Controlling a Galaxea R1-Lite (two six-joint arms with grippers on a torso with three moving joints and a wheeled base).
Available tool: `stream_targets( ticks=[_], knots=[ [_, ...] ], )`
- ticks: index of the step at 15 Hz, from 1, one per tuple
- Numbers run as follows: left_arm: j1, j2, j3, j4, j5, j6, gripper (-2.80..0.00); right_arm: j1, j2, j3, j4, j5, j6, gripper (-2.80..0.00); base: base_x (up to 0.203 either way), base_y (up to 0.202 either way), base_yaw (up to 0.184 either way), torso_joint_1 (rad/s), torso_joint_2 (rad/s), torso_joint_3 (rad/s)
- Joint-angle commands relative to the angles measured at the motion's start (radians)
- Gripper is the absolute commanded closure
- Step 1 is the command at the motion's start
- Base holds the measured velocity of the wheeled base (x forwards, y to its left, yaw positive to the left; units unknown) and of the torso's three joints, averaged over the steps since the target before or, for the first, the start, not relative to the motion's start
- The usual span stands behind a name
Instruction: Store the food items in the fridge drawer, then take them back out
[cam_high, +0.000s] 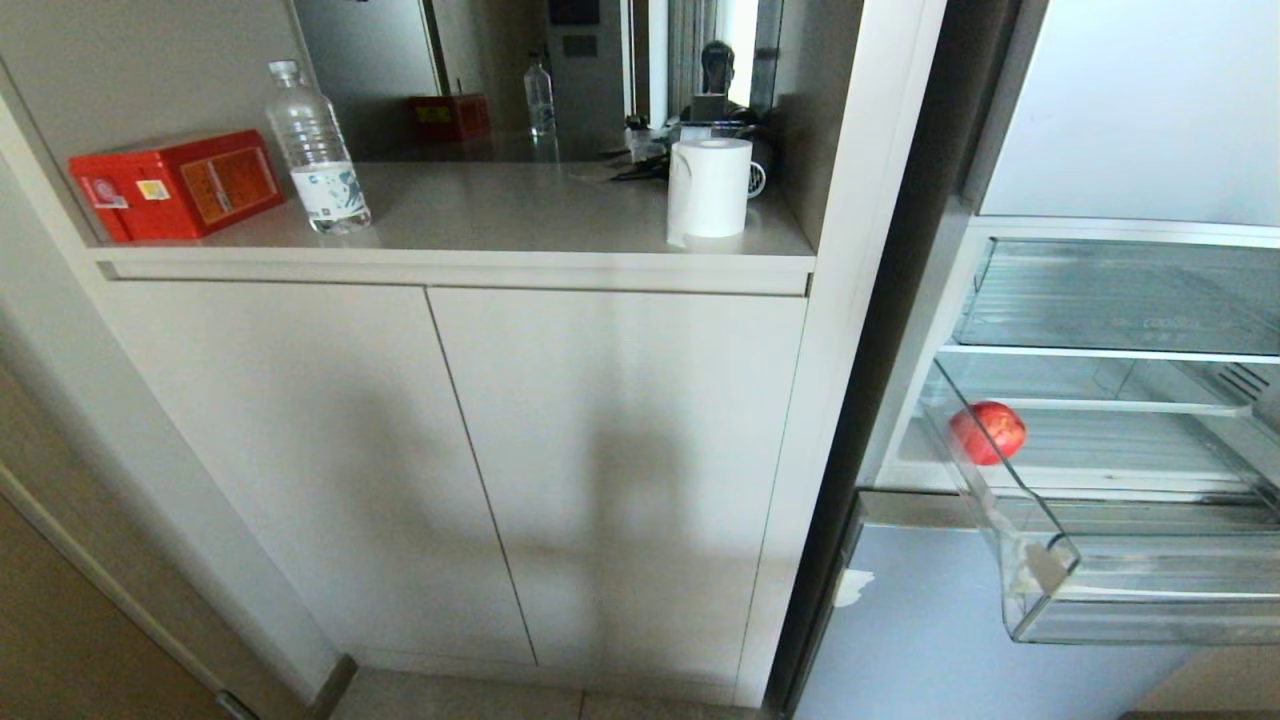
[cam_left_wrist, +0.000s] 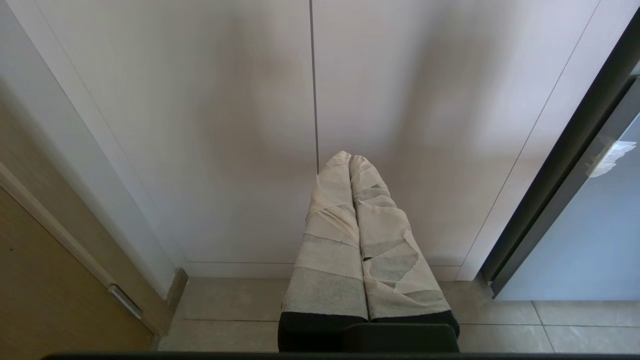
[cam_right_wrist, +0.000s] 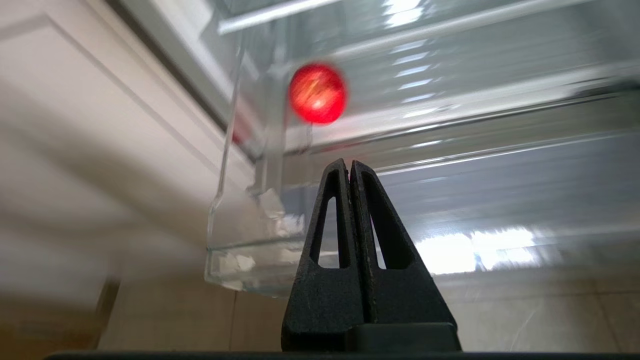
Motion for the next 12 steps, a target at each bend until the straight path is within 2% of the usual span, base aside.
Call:
stream_targets(
  ticks=[1, 3, 6, 11, 12],
  knots=[
    [0.000, 0.002, 0.000, 0.000, 0.000, 0.001, 0.00, 0.174, 0.170, -0.055, 0.000, -0.146, 0.001, 0.00, 0.000, 0.000, 0.000, 0.000, 0.00, 0.000],
    [0.000, 0.002, 0.000, 0.000, 0.000, 0.001, 0.00, 0.299, 0.283, -0.110, -0.002, -0.250, 0.004, 0.00, 0.000, 0.000, 0.000, 0.000, 0.00, 0.000],
    [0.000, 0.002, 0.000, 0.000, 0.000, 0.001, 0.00, 0.410, 0.429, -0.202, -0.005, -0.334, 0.010, 0.00, 0.000, 0.000, 0.000, 0.000, 0.00, 0.000],
    [0.000, 0.002, 0.000, 0.000, 0.000, 0.001, 0.00, 0.449, 0.579, -0.319, -0.076, -0.373, 0.032, 0.00, 0.000, 0.000, 0.000, 0.000, 0.00, 0.000],
    [0.000, 0.002, 0.000, 0.000, 0.000, 0.001, 0.00, 0.464, 0.595, -0.330, -0.077, -0.375, 0.032, -2.80, 0.000, 0.000, 0.000, 0.000, 0.00, 0.000]
  ],
)
